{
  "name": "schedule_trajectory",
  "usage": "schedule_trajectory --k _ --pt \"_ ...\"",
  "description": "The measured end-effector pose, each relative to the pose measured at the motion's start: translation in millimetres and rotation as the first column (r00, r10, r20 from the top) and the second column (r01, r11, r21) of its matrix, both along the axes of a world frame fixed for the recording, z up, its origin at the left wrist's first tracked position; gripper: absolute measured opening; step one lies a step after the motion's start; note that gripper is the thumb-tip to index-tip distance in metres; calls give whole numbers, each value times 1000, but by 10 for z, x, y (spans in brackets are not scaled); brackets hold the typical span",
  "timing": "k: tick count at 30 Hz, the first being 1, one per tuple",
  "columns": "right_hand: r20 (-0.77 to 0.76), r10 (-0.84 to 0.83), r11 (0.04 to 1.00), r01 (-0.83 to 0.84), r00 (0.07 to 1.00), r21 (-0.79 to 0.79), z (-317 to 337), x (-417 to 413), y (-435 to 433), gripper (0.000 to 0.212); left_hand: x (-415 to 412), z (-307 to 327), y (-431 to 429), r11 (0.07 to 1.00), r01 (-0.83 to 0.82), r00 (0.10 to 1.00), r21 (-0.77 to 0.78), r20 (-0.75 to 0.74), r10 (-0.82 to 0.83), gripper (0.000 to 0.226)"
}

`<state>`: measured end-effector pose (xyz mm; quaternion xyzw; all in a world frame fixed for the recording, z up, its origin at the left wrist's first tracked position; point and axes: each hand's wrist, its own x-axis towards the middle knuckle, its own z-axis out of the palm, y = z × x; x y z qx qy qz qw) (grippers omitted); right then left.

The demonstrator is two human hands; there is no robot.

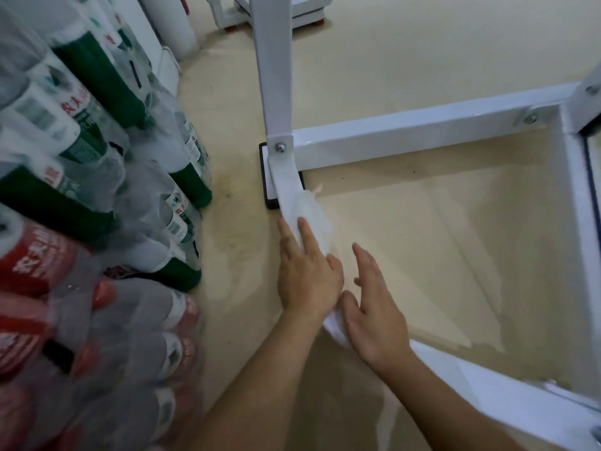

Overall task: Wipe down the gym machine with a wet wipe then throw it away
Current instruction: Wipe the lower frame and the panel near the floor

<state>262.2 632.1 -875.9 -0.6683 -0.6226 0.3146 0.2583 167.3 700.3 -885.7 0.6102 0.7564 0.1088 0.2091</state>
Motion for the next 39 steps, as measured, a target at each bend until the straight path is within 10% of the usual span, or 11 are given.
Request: schedule_trajectory --k 7,14,17,22,29,31,36,39 --pt "-149 132 940 -172 980 -295 246 83 -56 59 -67 -321 -954 918 390 921 67 -45 -388 74" --pt "458 357 932 -278 814 -233 391 253 -364 46 -277 -96 -1115 975 147 838 168 502 -213 43" --pt "571 383 915 -211 726 -345 519 552 -433 51 -311 33 -1123 977 146 916 155 351 -193 42" --pt "416 282 790 37 865 -612 603 1125 -259 84 -86 19 -1465 893 368 890 259 181 -419 43" --pt "234 154 976 -111 960 -187 400 364 -526 35 -224 277 -1383 976 -34 910 214 411 -58 23" --pt "286 285 957 -256 915 -135 329 447 -610 50 -276 318 -1328 966 -61 911 250 410 -48 29" --pt "613 473 878 -286 632 -382 349 919 -648 68 -75 143 -1396 771 474 832 426 70 -550 32" --pt "572 580 761 -135 581 -635 381 1182 -614 81 87 72 -1522 667 690 718 282 -151 -679 50"
